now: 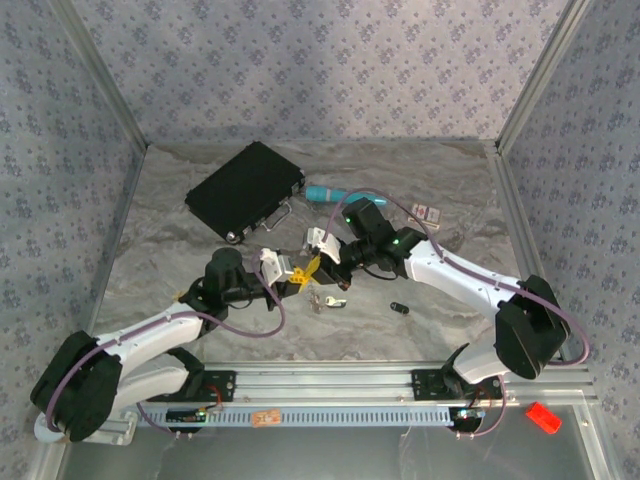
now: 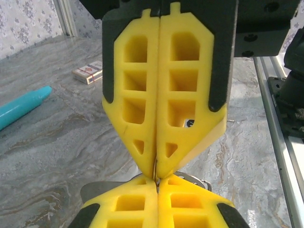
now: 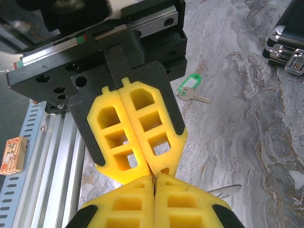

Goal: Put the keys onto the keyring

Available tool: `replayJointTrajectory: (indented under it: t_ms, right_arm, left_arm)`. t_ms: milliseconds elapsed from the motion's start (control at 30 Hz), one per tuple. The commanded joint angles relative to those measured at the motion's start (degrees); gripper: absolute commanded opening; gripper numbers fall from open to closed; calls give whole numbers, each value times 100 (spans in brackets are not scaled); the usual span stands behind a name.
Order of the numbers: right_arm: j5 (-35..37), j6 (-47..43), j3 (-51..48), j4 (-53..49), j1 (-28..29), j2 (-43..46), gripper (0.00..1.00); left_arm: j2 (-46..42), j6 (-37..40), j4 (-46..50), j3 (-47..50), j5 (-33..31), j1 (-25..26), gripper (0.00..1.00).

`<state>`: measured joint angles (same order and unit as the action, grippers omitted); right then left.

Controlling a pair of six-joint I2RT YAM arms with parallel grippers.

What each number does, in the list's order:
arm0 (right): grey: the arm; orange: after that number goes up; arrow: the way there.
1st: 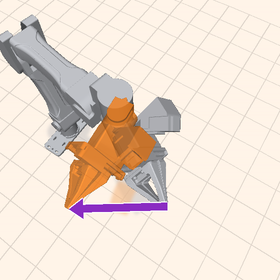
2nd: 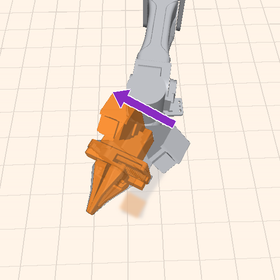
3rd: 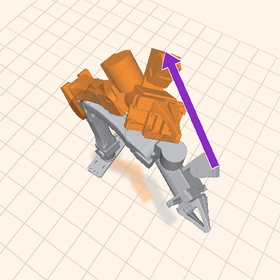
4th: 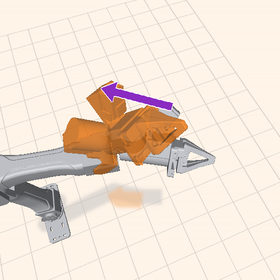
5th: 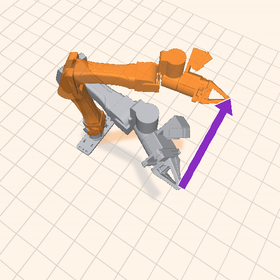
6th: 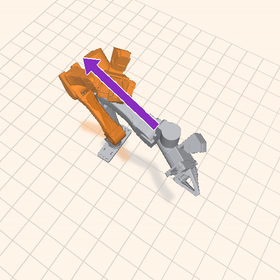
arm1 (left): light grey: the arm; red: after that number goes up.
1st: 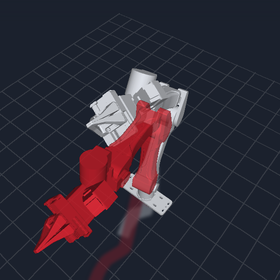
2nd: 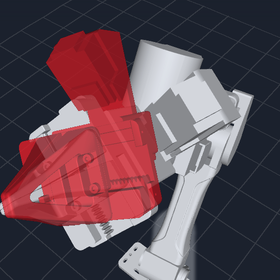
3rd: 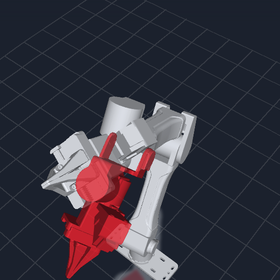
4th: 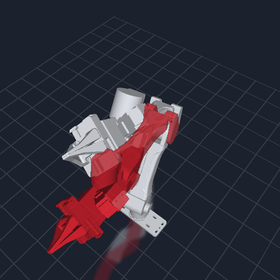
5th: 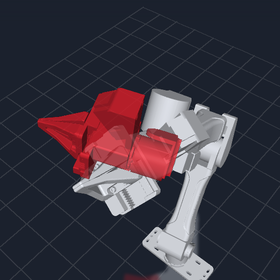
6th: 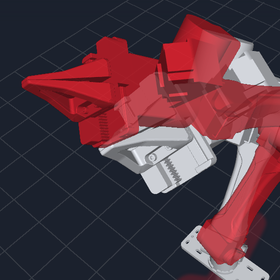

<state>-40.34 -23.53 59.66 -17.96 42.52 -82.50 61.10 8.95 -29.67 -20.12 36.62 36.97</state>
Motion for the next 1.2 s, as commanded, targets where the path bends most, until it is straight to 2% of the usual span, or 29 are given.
replayJointTrajectory:
  t_ms: [0, 67, 100, 200, 233, 333, 433, 633, 900, 1167]
  right_arm:
    - [-200, -7, 134, 119, 70, -99, 0]
    - [-196, 68, 108, 172, 71, -86, 0]
    - [-170, 110, 101, 199, 68, -82, 6]
    - [-172, 298, 23, 402, -12, 44, 33]
    - [-184, 382, -56, 529, -79, 131, 39]
    - [-67, 505, -365, 869, -272, 448, 45]
    - [280, 243, -665, 901, -338, 690, 45]
    - [419, -489, -1434, 1463, -232, 1008, 40]
    - [480, -617, -1231, 1467, -85, 726, 34]
    - [199, -724, -1115, 1359, -22, 624, 12]
  left_arm:
    - [31, 111, -199, -222, 272, 30, 0]
    - [41, 116, -201, -229, 258, 34, 0]
    - [47, 124, -213, -234, 255, 30, 0]
    - [60, 162, -197, -216, 202, 37, 0]
    - [59, 175, -197, -212, 185, 31, 0]
    - [60, 200, -167, -194, 148, 45, 0]
    - [60, 257, -136, -194, 126, 57, 0]
    - [65, 356, -63, -196, 106, 104, 0]
    - [62, 423, 5, -198, 103, 159, 0]
    - [39, 492, 112, -225, 65, 185, 0]
